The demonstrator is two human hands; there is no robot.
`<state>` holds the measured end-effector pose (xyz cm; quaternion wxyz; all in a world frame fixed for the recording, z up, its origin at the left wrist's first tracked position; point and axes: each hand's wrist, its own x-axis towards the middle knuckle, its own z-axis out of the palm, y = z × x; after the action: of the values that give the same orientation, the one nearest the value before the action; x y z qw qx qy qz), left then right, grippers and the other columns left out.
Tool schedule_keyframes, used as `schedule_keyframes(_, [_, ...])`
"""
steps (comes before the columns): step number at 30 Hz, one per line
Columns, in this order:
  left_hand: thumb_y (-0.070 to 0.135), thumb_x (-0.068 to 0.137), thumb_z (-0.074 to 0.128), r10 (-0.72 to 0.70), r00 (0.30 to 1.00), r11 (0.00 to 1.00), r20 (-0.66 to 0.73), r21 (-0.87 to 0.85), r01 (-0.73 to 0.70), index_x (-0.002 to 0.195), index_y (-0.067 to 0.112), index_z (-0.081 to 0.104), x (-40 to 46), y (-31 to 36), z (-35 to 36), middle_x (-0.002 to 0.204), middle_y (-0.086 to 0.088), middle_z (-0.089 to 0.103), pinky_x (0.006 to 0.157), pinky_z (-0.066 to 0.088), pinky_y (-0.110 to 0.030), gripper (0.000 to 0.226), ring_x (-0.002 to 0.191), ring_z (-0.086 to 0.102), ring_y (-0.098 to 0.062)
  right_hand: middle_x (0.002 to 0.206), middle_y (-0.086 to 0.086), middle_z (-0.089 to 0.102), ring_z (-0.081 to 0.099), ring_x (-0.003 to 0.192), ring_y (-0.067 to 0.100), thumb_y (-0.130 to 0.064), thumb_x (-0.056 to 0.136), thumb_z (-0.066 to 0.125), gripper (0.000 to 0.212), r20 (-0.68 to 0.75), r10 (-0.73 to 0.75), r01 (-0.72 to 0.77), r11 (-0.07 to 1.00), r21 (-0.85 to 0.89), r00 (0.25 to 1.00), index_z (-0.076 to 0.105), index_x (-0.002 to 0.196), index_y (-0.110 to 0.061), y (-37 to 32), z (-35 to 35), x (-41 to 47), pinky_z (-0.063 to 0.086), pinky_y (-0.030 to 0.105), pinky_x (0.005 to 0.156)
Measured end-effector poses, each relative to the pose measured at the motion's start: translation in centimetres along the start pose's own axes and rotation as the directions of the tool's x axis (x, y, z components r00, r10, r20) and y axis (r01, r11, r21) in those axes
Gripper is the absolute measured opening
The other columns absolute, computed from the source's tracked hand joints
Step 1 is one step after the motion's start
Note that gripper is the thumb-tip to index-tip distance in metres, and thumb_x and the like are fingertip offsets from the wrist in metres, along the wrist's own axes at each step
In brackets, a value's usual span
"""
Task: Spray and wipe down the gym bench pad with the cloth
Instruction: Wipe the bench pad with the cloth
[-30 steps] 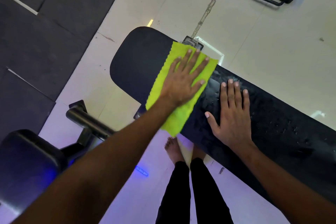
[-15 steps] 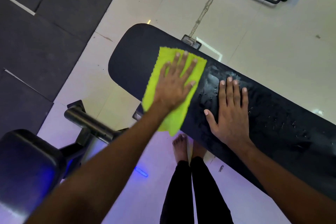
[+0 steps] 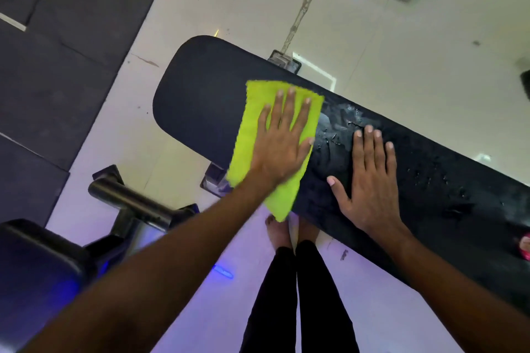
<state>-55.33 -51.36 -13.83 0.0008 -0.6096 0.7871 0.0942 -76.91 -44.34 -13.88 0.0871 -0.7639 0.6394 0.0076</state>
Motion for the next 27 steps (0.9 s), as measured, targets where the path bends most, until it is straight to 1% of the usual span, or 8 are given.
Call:
schedule_keyframes(3, [0.053,0.109,0.023,0.092,0.995,0.995,-0.025,0.046,-0.09,0.168,0.026,0.016,3.3,-4.3,-1.0,0.176,-0.009,0.012,0.129,0.018,-0.05,0.065,0.164,0.01,-0.029,0.177,0.018,0.001,0.001,0.166,0.034,-0.062,0.102,0.035,0.093,0.002,0.024,-0.024,1.0,-0.01,1.0,0.005,0.168,-0.004,1.6,-0.1,-1.4,0.011,0.058,0.133])
schedule_keyframes(9, [0.047,0.109,0.024,-0.408,0.911,0.913,-0.052,-0.023,0.407,0.168,0.02,0.01,-1.5,0.7,-0.7,0.176,-0.017,0.005,0.13,0.014,-0.055,0.067,0.163,0.005,-0.037,0.175,0.026,0.0,0.0,0.165,0.04,-0.064,0.101,0.033,0.097,0.019,0.098,-0.098,0.995,-0.032,0.995,0.005,0.166,0.002,-0.1,-0.3,-0.9,0.008,0.062,0.132])
schedule_keyframes(11, [0.049,0.108,0.021,-0.339,0.941,0.941,0.006,-0.019,0.339,0.168,0.018,0.007,-0.5,2.6,-1.2,0.175,-0.019,0.001,0.131,0.01,-0.056,0.069,0.163,0.002,-0.039,0.175,0.028,0.001,0.001,0.164,0.042,-0.065,0.1,0.032,0.098,0.02,0.103,-0.102,0.994,-0.044,0.995,0.006,0.166,0.003,-0.8,-0.3,0.0,0.008,0.065,0.13])
schedule_keyframes(14, [0.053,0.107,0.012,0.052,0.992,0.998,0.114,0.022,-0.055,0.168,0.025,0.008,4.5,-0.8,-2.2,0.177,-0.011,0.002,0.131,0.011,-0.052,0.067,0.164,0.003,-0.032,0.174,0.029,0.001,0.001,0.164,0.042,-0.067,0.1,0.029,0.1,0.009,0.101,-0.1,0.991,-0.089,0.995,0.005,0.166,0.004,-1.2,0.2,0.8,0.009,0.068,0.129])
schedule_keyframes(15, [0.053,0.107,0.012,0.095,0.989,0.995,0.113,0.027,-0.099,0.168,0.027,0.012,6.3,-2.8,-2.8,0.177,-0.009,0.006,0.13,0.014,-0.051,0.066,0.164,0.006,-0.03,0.175,0.028,0.0,0.0,0.164,0.042,-0.068,0.1,0.028,0.1,0.004,0.105,-0.104,0.989,-0.103,0.994,0.004,0.166,0.004,-1.1,0.4,0.8,0.01,0.068,0.128])
schedule_keyframes(19, [0.047,0.11,0.024,-0.121,0.993,0.993,-0.005,0.015,0.121,0.167,0.026,0.022,7.5,-9.1,-3.9,0.176,-0.01,0.013,0.129,0.015,-0.048,0.06,0.163,0.011,-0.028,0.175,0.026,-0.003,-0.002,0.165,0.04,-0.07,0.1,0.023,0.1,-0.007,0.104,-0.104,0.988,-0.117,0.995,0.0,0.166,0.002,-1.1,0.6,0.7,0.01,0.067,0.129])
schedule_keyframes(24, [0.047,0.108,0.019,-0.432,0.901,0.902,-0.042,0.0,0.432,0.168,0.019,0.009,2.8,-4.8,-2.6,0.176,-0.017,0.004,0.13,0.012,-0.053,0.067,0.163,0.005,-0.036,0.175,0.026,-0.003,-0.001,0.165,0.041,-0.068,0.1,0.027,0.1,-0.018,0.108,-0.109,0.989,-0.099,0.994,0.002,0.166,0.003,-1.2,0.7,0.6,0.01,0.068,0.129])
schedule_keyframes(27, [0.052,0.107,0.016,-0.371,0.929,0.929,0.016,0.009,0.37,0.168,0.015,0.005,2.0,0.9,-1.4,0.175,-0.022,-0.001,0.131,0.008,-0.057,0.072,0.162,0.0,-0.041,0.176,0.025,-0.002,-0.001,0.165,0.04,-0.069,0.101,0.024,0.099,-0.02,0.099,-0.1,0.992,-0.083,0.995,0.002,0.166,0.002,-1.1,0.8,0.6,0.01,0.067,0.129])
